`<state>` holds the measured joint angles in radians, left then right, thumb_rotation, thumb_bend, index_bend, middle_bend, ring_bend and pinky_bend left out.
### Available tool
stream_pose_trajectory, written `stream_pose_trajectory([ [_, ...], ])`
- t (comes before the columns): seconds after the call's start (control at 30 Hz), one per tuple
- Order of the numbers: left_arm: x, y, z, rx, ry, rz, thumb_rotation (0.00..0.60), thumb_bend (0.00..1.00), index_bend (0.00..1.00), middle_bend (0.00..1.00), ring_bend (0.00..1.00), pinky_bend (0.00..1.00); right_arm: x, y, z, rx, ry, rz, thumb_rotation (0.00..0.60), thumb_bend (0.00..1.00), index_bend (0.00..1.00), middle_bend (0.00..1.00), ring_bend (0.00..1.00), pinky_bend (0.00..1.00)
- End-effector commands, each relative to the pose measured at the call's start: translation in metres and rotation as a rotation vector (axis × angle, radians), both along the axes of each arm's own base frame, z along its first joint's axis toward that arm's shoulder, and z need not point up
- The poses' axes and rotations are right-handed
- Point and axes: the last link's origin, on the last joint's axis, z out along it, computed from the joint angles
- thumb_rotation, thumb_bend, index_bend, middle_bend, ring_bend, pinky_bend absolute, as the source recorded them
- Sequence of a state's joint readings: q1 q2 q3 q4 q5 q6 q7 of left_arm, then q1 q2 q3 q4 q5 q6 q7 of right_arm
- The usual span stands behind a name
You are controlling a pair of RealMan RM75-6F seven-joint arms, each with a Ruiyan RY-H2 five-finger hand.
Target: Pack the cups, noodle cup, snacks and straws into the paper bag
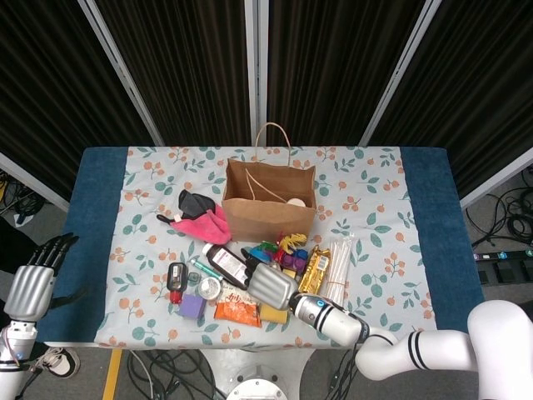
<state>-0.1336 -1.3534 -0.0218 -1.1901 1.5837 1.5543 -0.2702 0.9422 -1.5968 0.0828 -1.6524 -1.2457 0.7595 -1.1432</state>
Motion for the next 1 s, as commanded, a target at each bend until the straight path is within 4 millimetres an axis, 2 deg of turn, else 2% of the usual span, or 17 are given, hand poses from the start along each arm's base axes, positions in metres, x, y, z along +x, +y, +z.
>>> stream_pose_trajectory([
  [0.03,0.0,0.0,0.0,0.0,-0.001,0.0,0.6,0.1,0.18,0.22,0.15,0.21,0.001,0.0,-0.001,-0.013,-0.018,0.007,0.6,0.09,0.68,0.52,0.4,0.02],
  [0.17,0.0,0.0,0.0,-0.001,-0.003,0.001,0.6,0.1,0.18,0.22,0.15,0.21,0.002,-0.001,0.002,-0.029,-0.043,0.011,0.6,0.13,0.76,0.59,0.46,0.05],
  [0.3,0.0,-0.001,0.0,0.001,-0.003,-0.002,0.6,0.1,0.18,0.22,0.15,0.21,0.011,-0.003,0.012,-0.048,-0.094,0.026,0.6,0.14,0.78,0.6,0.48,0.06],
  [0.4,0.002,-0.001,0.001,0.0,-0.003,-0.007,0.6,0.1,0.18,0.22,0.15,0.21,0.025,-0.002,0.026,-0.066,-0.164,0.046,0.6,0.14,0.79,0.6,0.48,0.06],
  [0.63,0.007,-0.002,-0.001,-0.006,-0.002,-0.019,0.6,0.1,0.18,0.22,0.15,0.21,0.065,0.003,0.079,-0.137,-0.416,0.092,0.6,0.14,0.79,0.6,0.48,0.06],
  [0.77,0.009,-0.002,-0.001,-0.013,0.006,-0.027,0.6,0.1,0.18,0.22,0.15,0.21,0.083,-0.001,0.117,-0.209,-0.576,0.114,0.6,0.15,0.79,0.6,0.48,0.06],
  [0.87,0.012,-0.002,-0.001,-0.016,0.012,-0.038,0.6,0.1,0.18,0.22,0.15,0.21,0.091,-0.007,0.142,-0.27,-0.702,0.123,0.6,0.15,0.79,0.6,0.48,0.07],
  [1.0,0.015,-0.002,-0.002,-0.019,0.017,-0.044,0.6,0.1,0.18,0.22,0.15,0.21,0.091,-0.02,0.164,-0.34,-0.871,0.105,0.6,0.16,0.78,0.6,0.47,0.09],
])
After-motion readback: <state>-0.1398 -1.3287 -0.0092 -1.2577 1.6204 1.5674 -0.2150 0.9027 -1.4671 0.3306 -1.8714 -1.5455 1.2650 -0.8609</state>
